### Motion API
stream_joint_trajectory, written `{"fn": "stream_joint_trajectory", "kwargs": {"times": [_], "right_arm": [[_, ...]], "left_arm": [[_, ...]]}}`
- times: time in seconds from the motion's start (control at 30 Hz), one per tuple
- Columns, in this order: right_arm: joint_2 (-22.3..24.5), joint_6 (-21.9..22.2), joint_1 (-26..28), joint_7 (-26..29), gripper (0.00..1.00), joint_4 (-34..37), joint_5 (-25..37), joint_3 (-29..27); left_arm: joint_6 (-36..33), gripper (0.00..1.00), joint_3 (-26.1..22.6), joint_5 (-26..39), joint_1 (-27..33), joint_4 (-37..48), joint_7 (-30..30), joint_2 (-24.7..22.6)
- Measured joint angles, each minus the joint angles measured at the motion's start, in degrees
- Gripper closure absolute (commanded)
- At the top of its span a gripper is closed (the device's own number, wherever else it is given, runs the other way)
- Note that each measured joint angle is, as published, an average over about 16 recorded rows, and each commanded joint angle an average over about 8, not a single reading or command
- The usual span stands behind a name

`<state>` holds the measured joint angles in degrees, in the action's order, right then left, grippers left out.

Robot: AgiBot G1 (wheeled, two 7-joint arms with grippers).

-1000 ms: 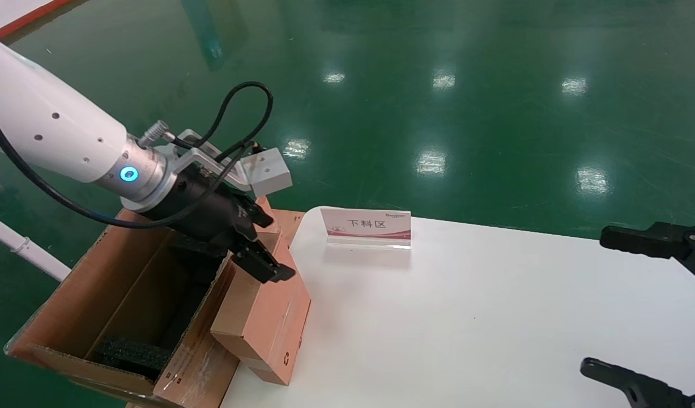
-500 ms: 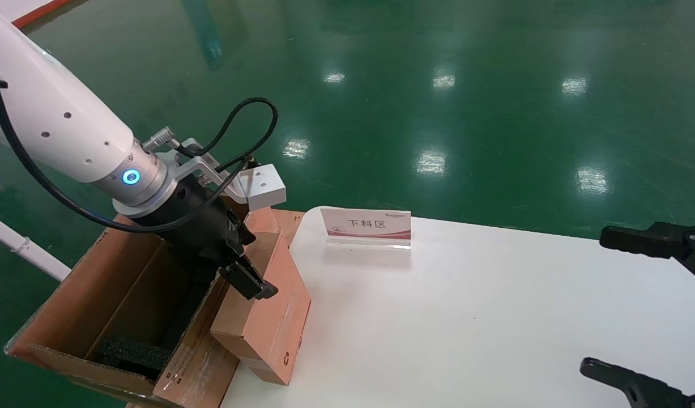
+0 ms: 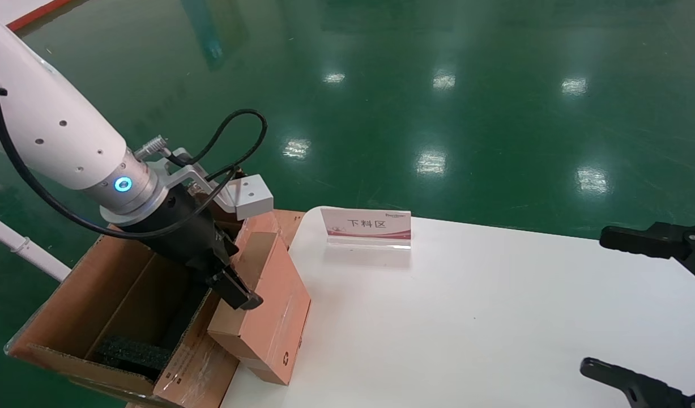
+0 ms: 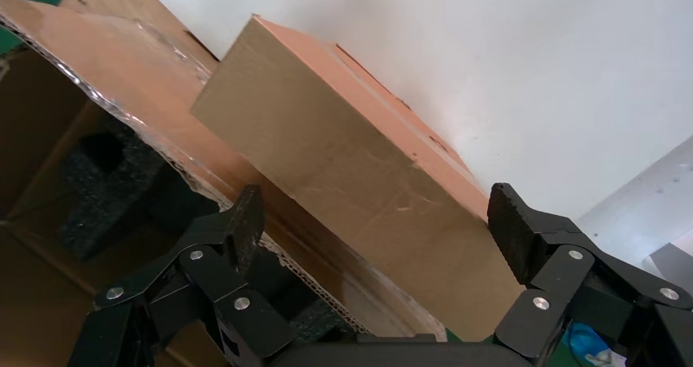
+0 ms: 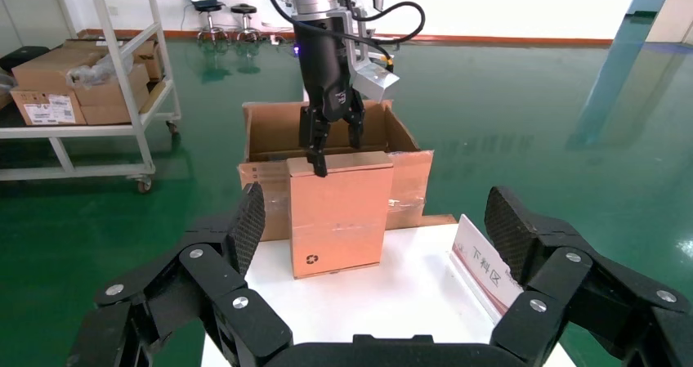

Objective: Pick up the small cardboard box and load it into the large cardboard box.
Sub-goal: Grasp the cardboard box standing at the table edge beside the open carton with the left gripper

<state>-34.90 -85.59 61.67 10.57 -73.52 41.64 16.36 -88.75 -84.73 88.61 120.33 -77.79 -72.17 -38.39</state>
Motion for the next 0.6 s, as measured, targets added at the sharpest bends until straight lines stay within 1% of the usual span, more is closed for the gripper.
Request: {"fn": "stream_joint_trajectory", "kwargs": {"times": [0.3,0.6], "right_arm": [[0.02,0.02,0.01,-0.02,0.00,0.00,-0.02,0.04],[0.03,0.03,0.01,-0.04,0.00,0.00,-0.04,0.06]], "left_arm": [[0.83,0.00,-3.03,-1.32,0.14,-0.01,-0.44,0.21],[1.75,0.00,-4.79,-2.33,-0.24,-0.02,-0.38,0.50]]}}
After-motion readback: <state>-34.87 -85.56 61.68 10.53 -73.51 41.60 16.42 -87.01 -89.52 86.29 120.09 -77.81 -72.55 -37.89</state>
